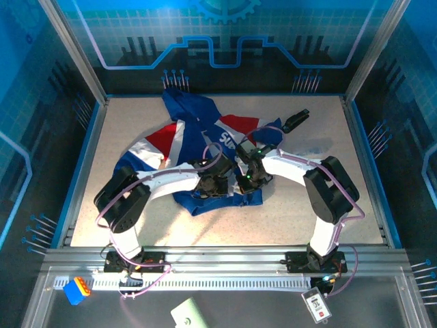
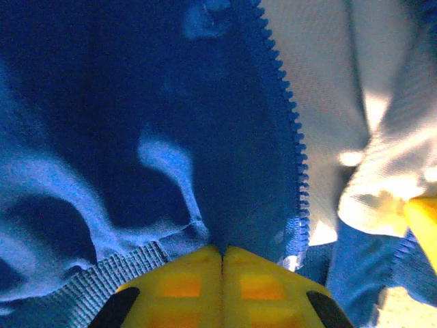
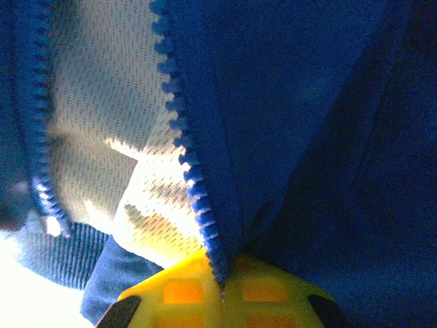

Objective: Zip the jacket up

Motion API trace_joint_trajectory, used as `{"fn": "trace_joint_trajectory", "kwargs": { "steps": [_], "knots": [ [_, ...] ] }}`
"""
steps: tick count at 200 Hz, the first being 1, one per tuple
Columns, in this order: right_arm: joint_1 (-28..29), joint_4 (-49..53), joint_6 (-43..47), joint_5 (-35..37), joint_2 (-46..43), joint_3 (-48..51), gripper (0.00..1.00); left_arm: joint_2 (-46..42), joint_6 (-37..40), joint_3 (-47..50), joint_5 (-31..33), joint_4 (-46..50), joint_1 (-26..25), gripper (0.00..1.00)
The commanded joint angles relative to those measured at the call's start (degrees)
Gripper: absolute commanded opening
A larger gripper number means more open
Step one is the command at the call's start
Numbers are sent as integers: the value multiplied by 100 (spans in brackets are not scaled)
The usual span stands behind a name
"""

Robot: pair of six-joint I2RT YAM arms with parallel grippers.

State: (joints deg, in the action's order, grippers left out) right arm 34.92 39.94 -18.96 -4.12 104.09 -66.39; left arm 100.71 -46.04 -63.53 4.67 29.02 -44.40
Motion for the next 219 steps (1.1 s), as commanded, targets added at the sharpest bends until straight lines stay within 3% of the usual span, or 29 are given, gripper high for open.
{"fn": "trace_joint_trajectory", "kwargs": {
  "steps": [1,96,160,183,219],
  "knots": [
    [34,255,149,-57,420,56,2,-350,213,72,-10,183,94,0],
    [33,329,270,50,765,-32,1,-1393,407,999,-469,-298,554,0],
    [84,430,228,99,848,-166,3,-2830,892,1950,-1215,-846,1307,0],
    [200,507,199,107,671,-314,9,-3372,1189,2193,-1348,-835,1467,0],
    [534,299,183,-354,-18,-615,38,-4137,1450,2761,-1489,-1229,1600,0]
  ]
}}
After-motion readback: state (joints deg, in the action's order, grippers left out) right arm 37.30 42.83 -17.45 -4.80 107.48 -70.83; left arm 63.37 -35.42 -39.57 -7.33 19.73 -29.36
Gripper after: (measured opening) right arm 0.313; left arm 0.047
